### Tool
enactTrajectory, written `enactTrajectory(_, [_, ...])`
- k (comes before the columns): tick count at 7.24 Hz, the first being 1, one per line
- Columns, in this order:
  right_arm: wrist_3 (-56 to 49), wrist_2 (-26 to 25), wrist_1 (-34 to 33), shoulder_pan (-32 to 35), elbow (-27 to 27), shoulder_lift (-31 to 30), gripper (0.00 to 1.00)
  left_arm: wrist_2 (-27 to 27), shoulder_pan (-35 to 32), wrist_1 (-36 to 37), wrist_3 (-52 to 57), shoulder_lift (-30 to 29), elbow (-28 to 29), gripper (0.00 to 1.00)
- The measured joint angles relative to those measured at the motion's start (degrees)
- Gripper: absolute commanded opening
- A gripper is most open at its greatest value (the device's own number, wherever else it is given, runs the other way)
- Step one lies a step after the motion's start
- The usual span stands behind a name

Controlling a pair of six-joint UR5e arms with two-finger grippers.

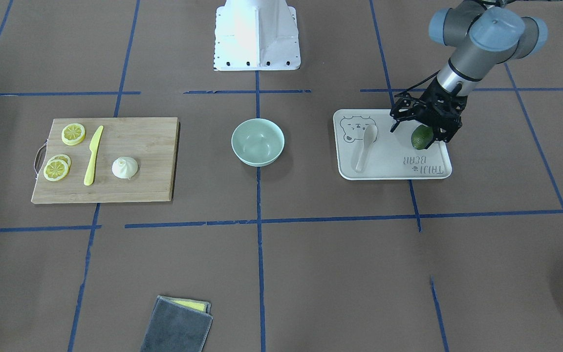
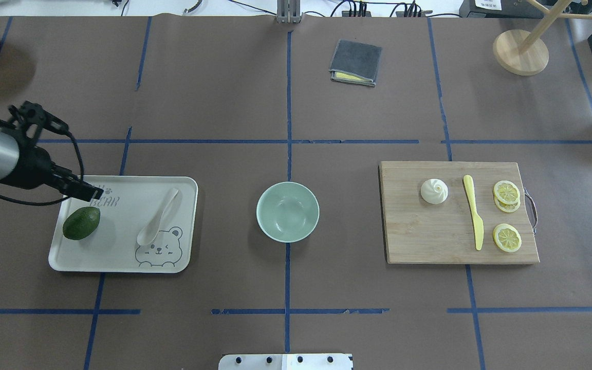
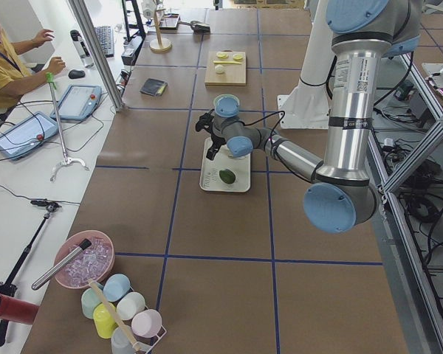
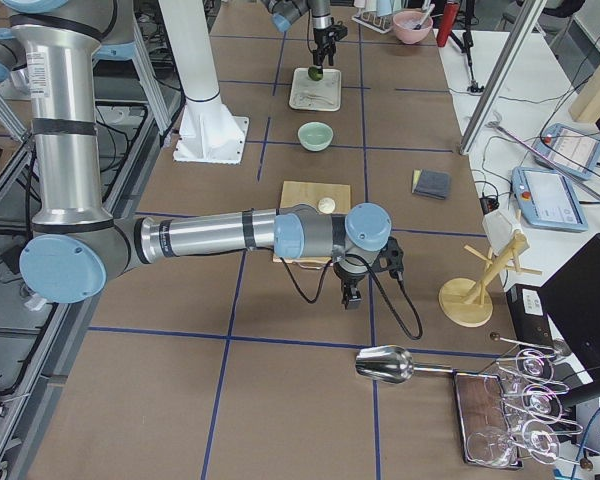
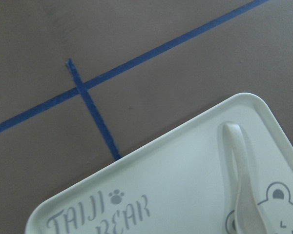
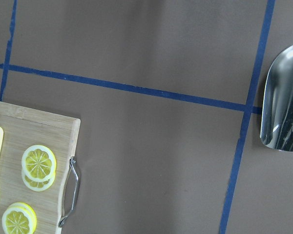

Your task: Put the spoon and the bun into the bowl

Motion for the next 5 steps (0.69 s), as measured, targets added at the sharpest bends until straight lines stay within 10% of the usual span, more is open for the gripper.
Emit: enactTrajectory(5, [0.0,0.0,0.0,-1.2,-0.3,0.0,1.00,4.6,5.4,0.0,-2.0,-5.9,5.8,0.82])
